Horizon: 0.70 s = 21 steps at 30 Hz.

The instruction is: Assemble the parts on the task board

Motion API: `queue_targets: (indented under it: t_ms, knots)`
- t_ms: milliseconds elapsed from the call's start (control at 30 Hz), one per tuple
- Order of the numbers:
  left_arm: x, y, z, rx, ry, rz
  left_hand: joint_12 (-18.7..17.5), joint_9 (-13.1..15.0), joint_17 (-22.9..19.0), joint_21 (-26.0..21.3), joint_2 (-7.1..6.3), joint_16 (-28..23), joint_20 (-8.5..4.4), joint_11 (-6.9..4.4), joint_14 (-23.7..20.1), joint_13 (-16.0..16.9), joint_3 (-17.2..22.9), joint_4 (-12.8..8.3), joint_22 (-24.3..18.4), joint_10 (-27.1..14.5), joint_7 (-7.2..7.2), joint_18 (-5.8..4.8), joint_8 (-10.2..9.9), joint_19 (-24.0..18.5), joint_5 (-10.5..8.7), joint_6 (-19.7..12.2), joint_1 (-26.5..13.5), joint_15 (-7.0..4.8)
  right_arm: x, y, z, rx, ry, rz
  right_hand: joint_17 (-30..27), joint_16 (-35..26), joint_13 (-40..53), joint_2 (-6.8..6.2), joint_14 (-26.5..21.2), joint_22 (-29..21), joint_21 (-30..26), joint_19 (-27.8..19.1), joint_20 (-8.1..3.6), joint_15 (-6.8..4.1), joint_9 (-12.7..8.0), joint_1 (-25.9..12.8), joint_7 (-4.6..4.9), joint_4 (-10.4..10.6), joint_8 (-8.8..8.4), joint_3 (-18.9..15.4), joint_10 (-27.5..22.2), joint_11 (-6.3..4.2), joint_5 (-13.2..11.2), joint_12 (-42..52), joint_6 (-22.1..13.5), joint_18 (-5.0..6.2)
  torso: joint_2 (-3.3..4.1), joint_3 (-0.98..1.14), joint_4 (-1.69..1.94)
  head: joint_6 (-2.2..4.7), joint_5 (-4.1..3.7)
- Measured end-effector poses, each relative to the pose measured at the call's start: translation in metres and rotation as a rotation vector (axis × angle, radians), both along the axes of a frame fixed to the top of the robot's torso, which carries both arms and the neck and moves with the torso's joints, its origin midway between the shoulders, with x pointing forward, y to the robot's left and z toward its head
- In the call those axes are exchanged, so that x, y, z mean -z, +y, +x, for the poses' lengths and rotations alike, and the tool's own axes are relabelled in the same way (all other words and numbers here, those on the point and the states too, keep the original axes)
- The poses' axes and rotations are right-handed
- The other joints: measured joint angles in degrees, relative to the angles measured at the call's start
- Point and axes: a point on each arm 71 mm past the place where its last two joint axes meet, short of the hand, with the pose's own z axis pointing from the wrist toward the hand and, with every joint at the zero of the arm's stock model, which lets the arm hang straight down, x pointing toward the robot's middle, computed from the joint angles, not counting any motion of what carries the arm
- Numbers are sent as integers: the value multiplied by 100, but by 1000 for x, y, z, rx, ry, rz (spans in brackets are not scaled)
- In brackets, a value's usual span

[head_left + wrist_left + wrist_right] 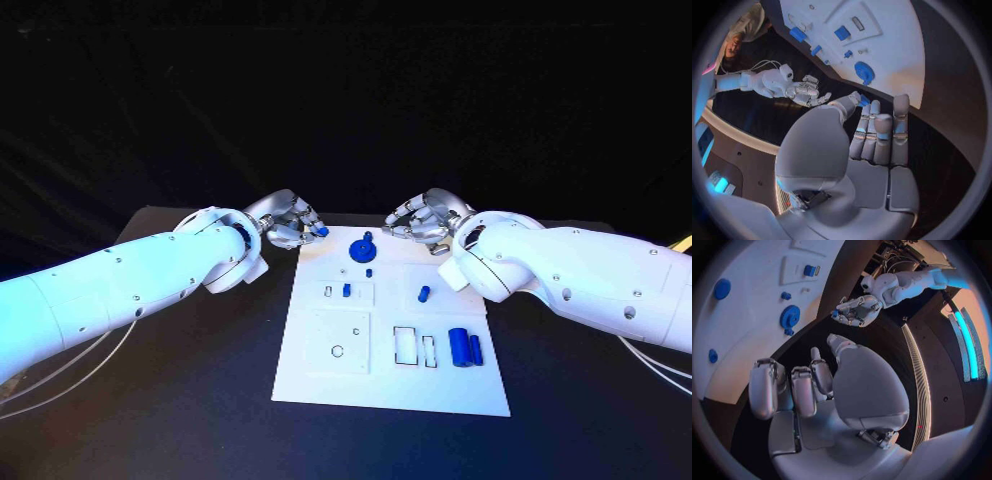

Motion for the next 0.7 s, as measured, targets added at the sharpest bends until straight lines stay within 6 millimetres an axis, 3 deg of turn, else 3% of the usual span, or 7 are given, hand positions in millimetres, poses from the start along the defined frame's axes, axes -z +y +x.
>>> queue_targets:
  t_ms: [67,500,567,700]
  knots:
    - [1,-1,-1,3,-5,2,0,0,8,0,0,0,0,0,1,0,0,0,1,0,0,-1,0,0,0,0,0,0,2,6,2,1,23,-2,0,0,0,-47,0,0,0,0,0,-1,-5,-226,-9,32,0,32,0,0,0,0,11,0,1,0,0,5,4]
    - [2,-9,-4,23,-17,4,0,0,37,0,0,0,0,0,0,1,0,0,30,1,0,-1,0,0,0,1,0,0,10,43,9,10,160,18,0,1,0,-35,27,0,34,-36,-42,-30,-43,-235,-17,64,0,63,108,-15,0,96,58,0,18,-1,4,19,5]
    - [2,-10,-4,26,-18,5,0,0,37,0,0,0,-1,0,2,2,0,0,30,1,0,-1,0,1,0,1,0,0,10,48,9,10,174,26,0,1,0,59,27,0,34,-19,-58,-31,-45,-329,-17,64,0,63,114,-10,0,96,59,-1,23,-2,9,19,5]
    - [3,-12,-4,31,-19,6,0,0,43,1,0,0,0,0,3,2,0,0,33,1,0,-1,0,3,0,1,0,-1,11,53,10,13,197,44,0,1,0,60,27,0,34,-18,-60,-31,-48,-330,-17,80,0,79,143,-20,0,97,59,0,26,-7,17,18,9]
